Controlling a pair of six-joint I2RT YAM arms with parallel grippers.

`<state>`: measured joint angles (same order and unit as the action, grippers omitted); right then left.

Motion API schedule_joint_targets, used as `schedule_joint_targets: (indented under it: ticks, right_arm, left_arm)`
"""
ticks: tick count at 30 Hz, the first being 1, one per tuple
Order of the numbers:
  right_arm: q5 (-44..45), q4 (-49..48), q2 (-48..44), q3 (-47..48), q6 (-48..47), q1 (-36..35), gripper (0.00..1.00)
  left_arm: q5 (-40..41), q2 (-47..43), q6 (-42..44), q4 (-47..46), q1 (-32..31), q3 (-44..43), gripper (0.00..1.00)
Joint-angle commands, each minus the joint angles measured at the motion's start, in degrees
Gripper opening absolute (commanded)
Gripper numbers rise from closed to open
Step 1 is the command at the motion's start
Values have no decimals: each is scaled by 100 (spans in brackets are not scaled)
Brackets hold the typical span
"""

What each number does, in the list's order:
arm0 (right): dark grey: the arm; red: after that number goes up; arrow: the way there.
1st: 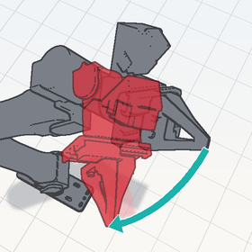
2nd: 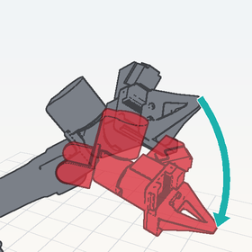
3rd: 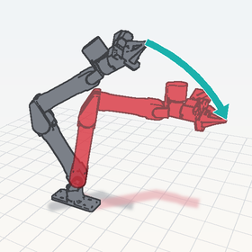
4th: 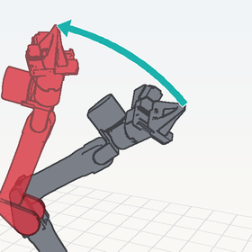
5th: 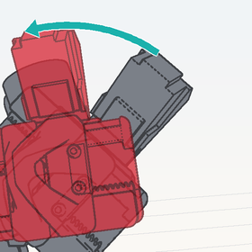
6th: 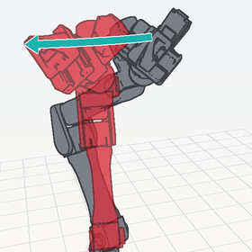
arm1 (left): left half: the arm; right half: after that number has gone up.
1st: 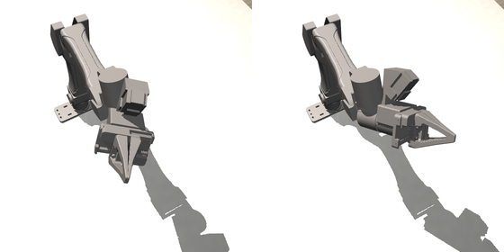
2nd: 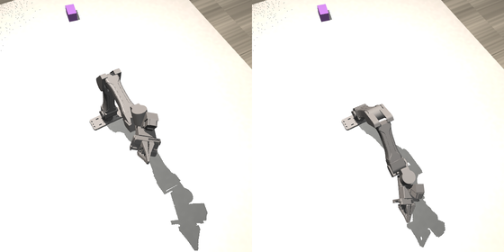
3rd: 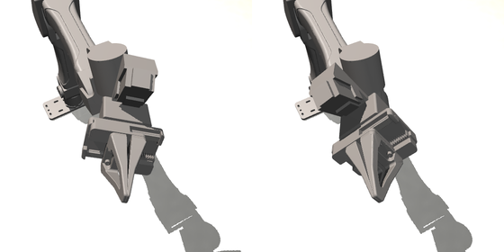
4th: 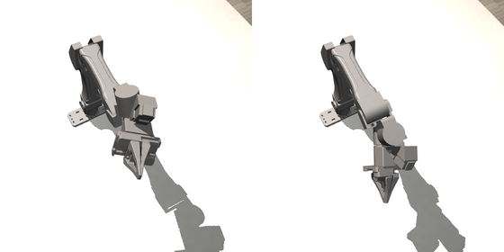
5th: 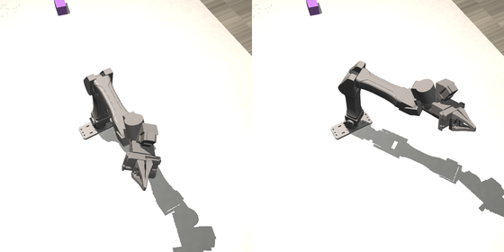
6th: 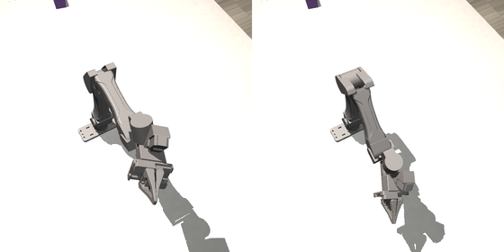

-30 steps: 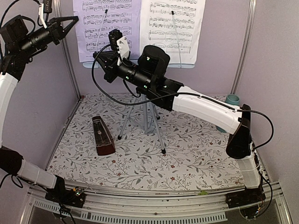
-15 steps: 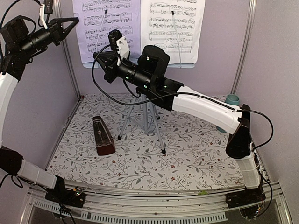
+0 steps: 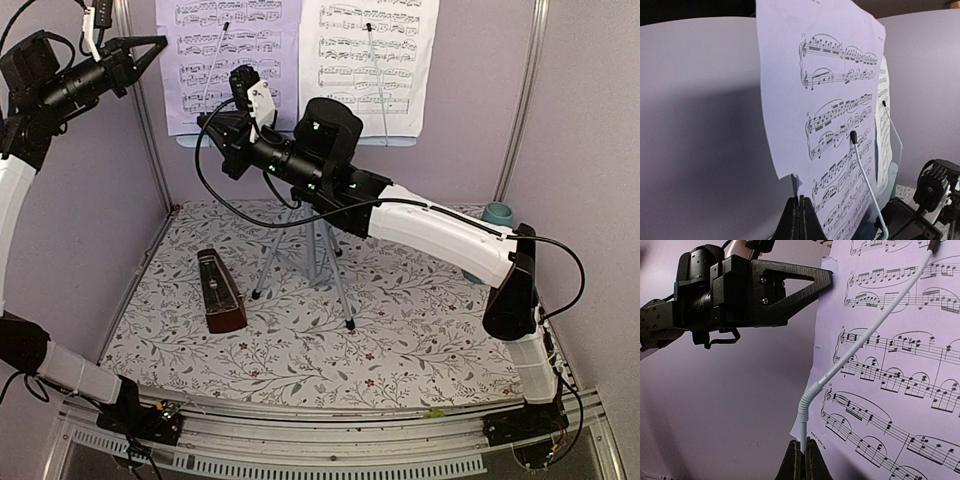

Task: Set up the instrument practice props
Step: Hold the sheet music from the music stand.

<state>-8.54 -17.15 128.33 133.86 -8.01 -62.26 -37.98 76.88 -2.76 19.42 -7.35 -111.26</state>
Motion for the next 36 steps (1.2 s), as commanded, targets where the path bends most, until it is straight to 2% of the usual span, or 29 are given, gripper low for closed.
schedule_joint_targets:
  ticks: [1,27,32,36]
  right_arm:
    - [-265,61,136,163,-181,-102,0]
    - [-198,141,146,158,-316,-170,0]
    - [-174,133,112,158,-255,-181,15]
    - [-139,141,64,128,-246,-179,18]
  left_arm:
    - [41,46,182,199,61,-150,0]
    - [52,-22,250,246,59,-15,0]
    - [112,-55,241,234,60,11,0]
    - [145,-77,235,214,60,17,1]
